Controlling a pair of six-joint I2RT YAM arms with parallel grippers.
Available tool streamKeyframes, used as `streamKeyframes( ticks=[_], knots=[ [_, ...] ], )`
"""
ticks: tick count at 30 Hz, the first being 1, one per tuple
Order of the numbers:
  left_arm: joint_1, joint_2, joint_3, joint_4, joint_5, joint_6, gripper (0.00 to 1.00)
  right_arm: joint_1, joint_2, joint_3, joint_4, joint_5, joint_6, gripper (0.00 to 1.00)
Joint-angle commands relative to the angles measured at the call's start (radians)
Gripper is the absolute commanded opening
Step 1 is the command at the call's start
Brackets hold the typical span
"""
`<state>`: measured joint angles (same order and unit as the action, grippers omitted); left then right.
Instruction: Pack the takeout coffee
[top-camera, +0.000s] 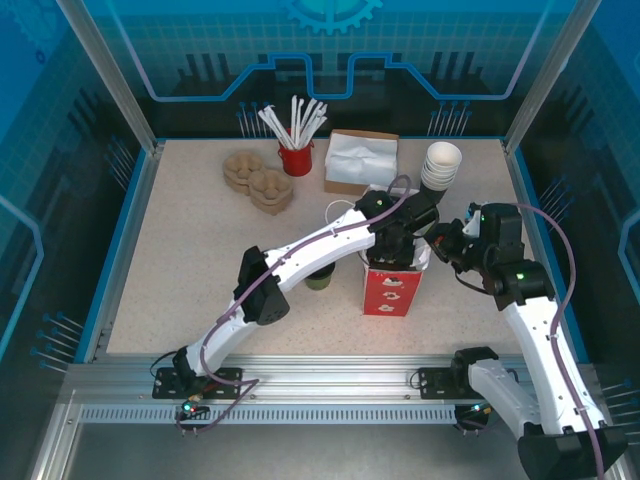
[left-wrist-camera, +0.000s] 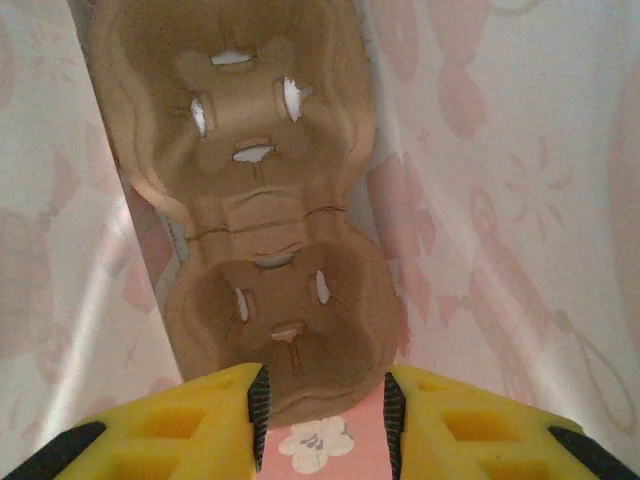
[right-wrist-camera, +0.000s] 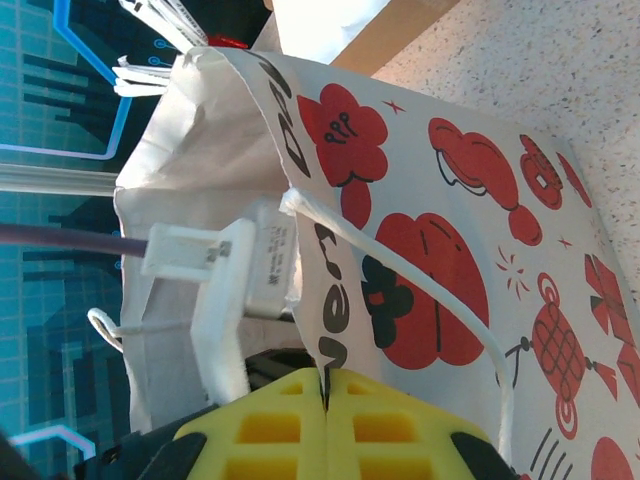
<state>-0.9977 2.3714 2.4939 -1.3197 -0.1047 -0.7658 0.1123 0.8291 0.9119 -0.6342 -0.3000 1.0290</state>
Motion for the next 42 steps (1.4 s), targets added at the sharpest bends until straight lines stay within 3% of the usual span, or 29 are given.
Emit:
streamKeyframes(
  ticks=[1, 42],
  knots=[
    [0.014, 0.021, 0.008, -0.027, 0.046, -0.019, 0.38, 0.025, -0.004, -0.005, -0.006, -0.016, 0.008, 0.00],
    [0.048, 0.038, -0.392, 0.214, 0.129, -0.029, 0.36, 0.082, 0.007, 0.019, -0.009, 0.020, -0.011, 0.00]
  ],
)
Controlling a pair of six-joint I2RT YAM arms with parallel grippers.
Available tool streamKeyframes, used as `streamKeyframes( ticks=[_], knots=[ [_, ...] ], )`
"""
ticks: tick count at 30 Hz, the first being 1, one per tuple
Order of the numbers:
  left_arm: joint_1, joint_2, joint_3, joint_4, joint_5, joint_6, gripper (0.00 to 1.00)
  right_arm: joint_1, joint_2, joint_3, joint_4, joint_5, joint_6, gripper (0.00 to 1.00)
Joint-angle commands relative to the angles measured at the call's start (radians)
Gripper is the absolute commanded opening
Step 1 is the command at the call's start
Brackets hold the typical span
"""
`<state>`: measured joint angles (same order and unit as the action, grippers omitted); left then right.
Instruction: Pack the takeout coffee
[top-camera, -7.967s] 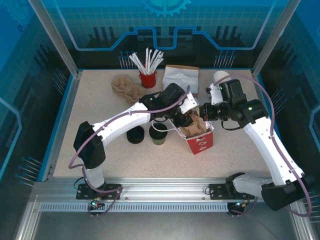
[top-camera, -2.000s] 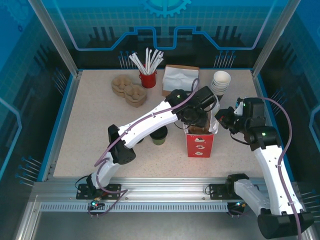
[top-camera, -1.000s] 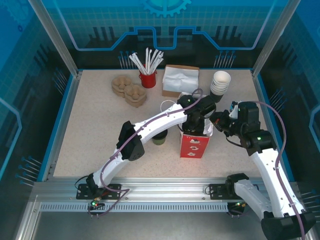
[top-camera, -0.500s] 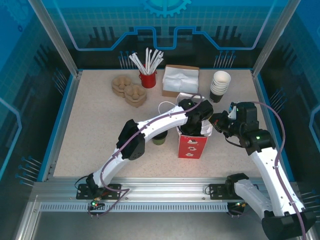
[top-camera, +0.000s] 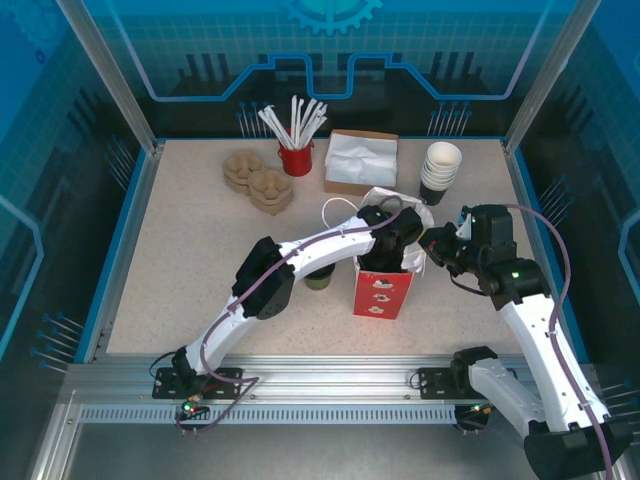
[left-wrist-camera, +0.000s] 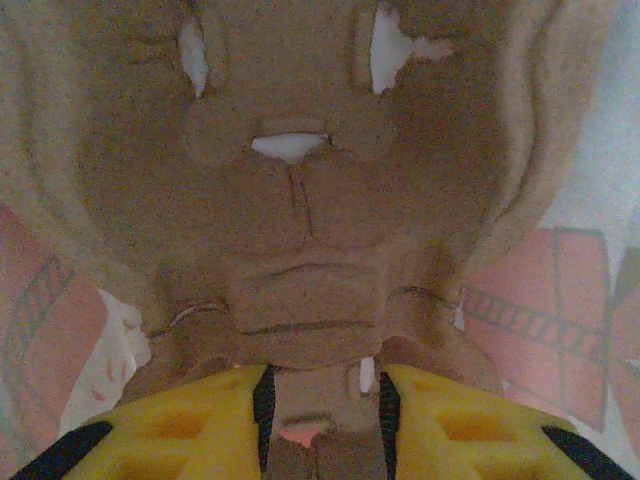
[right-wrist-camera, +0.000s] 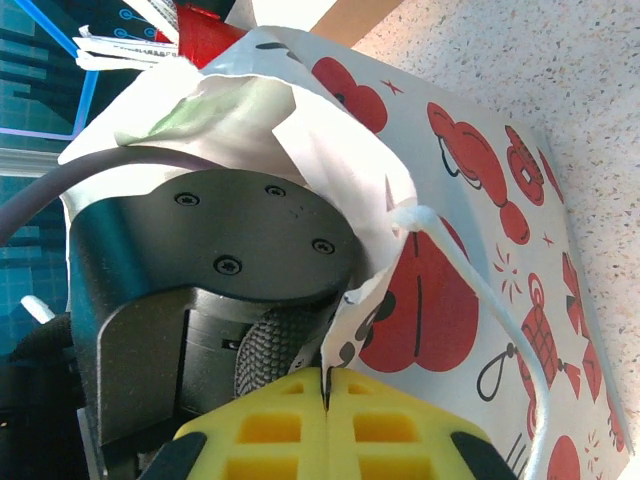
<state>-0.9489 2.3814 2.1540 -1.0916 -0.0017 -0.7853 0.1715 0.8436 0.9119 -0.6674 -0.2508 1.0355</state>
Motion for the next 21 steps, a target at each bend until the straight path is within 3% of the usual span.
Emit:
streamKeyframes(
  ticks=[1, 13, 21],
  knots=[
    [0.000, 0.029, -0.060, -0.006, 0.027, -0.009, 0.35, 0.024, -0.007, 0.019, 0.025, -0.028, -0.018, 0.00],
    [0.001, 0.032, -0.128, 0.036, 0.036, -0.011, 0.34, 0.032, -0.008, 0.020, 0.021, -0.023, -0.020, 0.00],
    [-0.003, -0.084, -0.034, 0.021, 0.025, 0.033, 0.34, 0.043, -0.006, 0.034, -0.017, 0.028, -0.038, 0.00]
  ],
)
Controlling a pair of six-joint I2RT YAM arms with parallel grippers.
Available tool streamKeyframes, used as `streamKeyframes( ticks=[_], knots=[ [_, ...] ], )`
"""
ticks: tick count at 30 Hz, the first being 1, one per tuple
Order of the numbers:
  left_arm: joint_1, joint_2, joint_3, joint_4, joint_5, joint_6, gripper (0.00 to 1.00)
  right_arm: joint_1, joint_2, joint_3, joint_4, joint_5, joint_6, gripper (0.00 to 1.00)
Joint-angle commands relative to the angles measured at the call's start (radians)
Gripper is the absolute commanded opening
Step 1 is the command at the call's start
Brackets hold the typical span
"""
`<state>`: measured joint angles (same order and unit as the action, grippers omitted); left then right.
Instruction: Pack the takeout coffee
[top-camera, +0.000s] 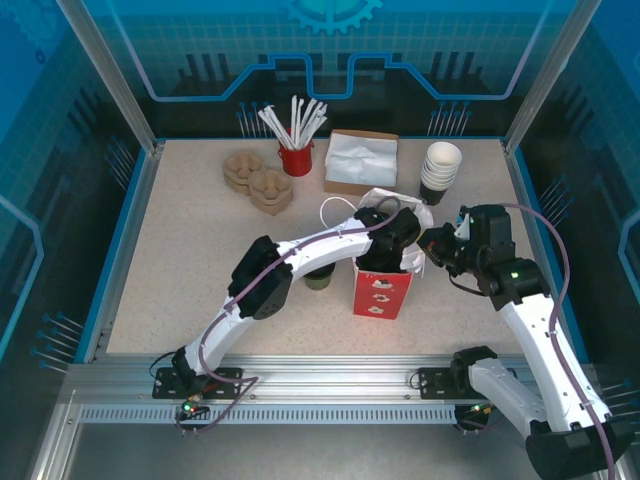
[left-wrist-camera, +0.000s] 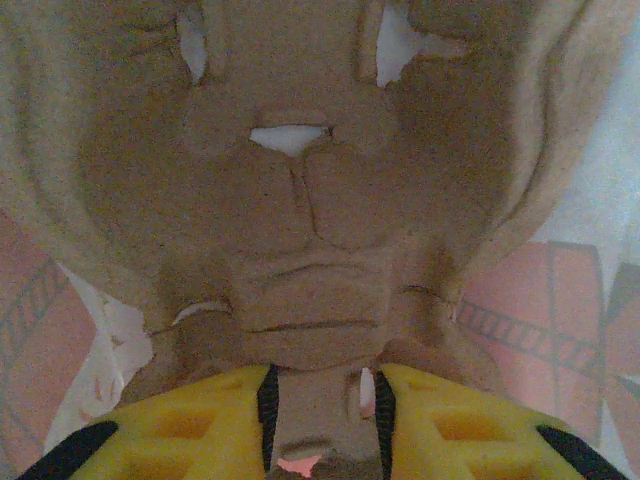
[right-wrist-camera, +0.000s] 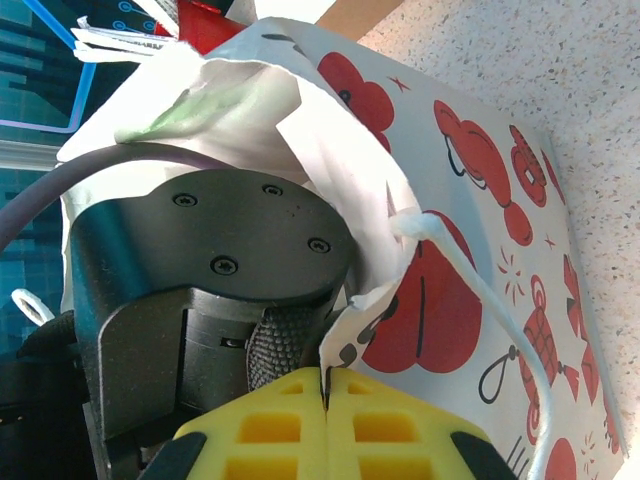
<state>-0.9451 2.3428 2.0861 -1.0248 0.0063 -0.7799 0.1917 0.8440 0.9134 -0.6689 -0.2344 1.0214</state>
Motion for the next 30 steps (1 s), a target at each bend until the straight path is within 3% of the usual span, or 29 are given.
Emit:
streamKeyframes(
  ticks=[1, 16, 30],
  knots=[
    [-0.007, -0.066, 0.053, -0.054, 0.010, 0.034, 0.33, 0.025, -0.004, 0.033, -0.021, 0.019, -0.026, 0.00],
    [-0.029, -0.230, 0.231, -0.126, -0.076, 0.063, 0.33, 0.033, 0.016, 0.086, -0.061, 0.068, -0.063, 0.00],
    [-0.021, -0.153, 0.280, -0.242, -0.141, 0.073, 0.33, 0.032, 0.062, 0.235, -0.140, 0.121, -0.171, 0.00]
  ],
)
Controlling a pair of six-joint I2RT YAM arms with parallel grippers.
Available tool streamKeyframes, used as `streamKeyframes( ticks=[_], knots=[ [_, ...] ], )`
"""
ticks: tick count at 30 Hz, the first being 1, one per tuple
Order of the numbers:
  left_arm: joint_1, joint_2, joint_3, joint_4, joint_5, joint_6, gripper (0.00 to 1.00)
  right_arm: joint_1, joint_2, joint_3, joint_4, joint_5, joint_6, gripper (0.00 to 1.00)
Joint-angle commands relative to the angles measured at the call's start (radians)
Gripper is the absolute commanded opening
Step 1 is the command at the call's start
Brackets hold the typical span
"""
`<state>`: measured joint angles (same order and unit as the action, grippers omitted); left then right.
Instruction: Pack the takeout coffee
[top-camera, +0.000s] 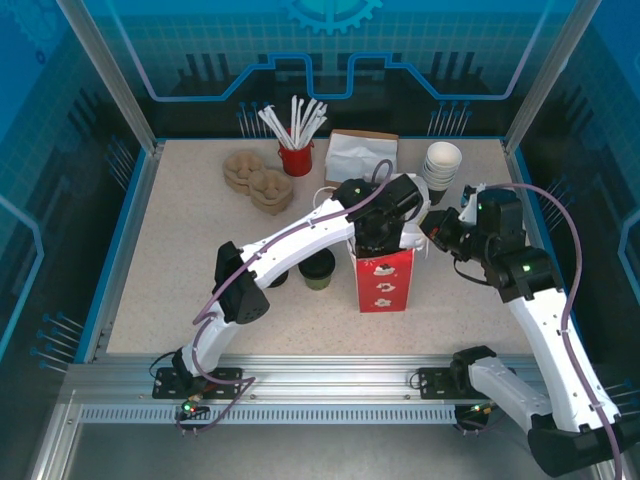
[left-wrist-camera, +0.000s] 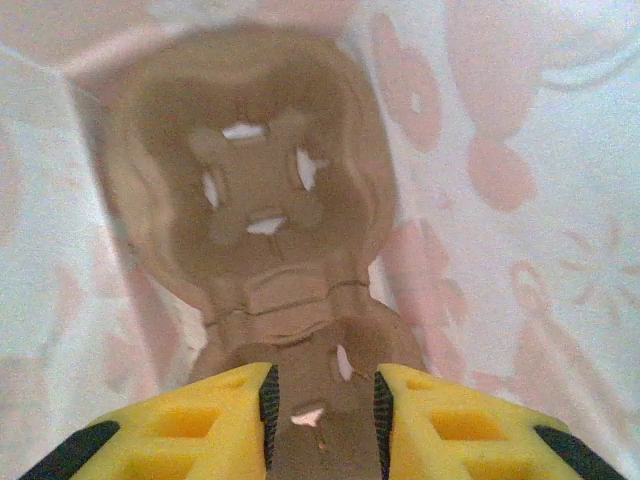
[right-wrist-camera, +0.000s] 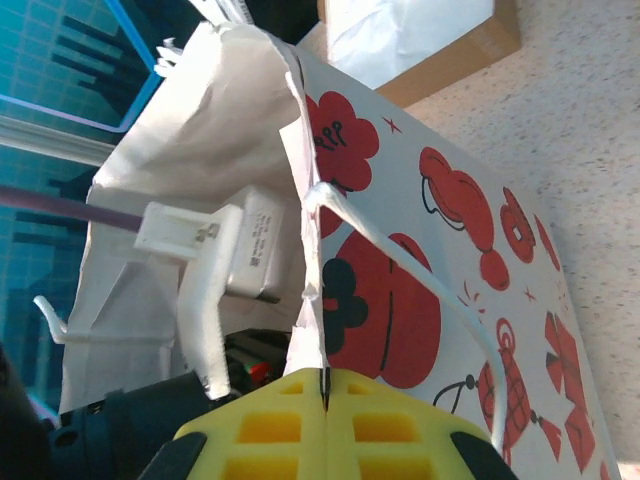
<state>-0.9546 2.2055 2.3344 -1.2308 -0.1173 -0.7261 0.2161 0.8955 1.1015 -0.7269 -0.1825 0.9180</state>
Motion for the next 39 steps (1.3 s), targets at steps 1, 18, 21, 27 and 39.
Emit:
streamKeyframes(
  ticks=[1, 18, 21, 27, 39],
  knots=[
    [-0.012, -0.016, 0.028, -0.034, -0.020, 0.018, 0.33, 0.008, 0.016, 0.060, -0.097, 0.079, -0.081, 0.00],
    [0.009, -0.119, 0.024, 0.126, 0.028, 0.034, 0.37, 0.014, 0.147, 0.085, -0.097, 0.055, -0.184, 0.00],
    [0.019, -0.128, 0.025, 0.134, 0.028, 0.032, 0.37, 0.014, 0.160, 0.086, -0.069, 0.049, -0.174, 0.00],
    [0.037, -0.183, 0.038, 0.134, -0.002, 0.047, 0.37, 0.014, 0.187, 0.080, -0.019, 0.038, -0.160, 0.00],
    [0.134, -0.469, -0.120, 0.153, -0.150, 0.107, 0.39, 0.014, 0.258, 0.083, 0.105, -0.031, -0.093, 0.00]
  ],
)
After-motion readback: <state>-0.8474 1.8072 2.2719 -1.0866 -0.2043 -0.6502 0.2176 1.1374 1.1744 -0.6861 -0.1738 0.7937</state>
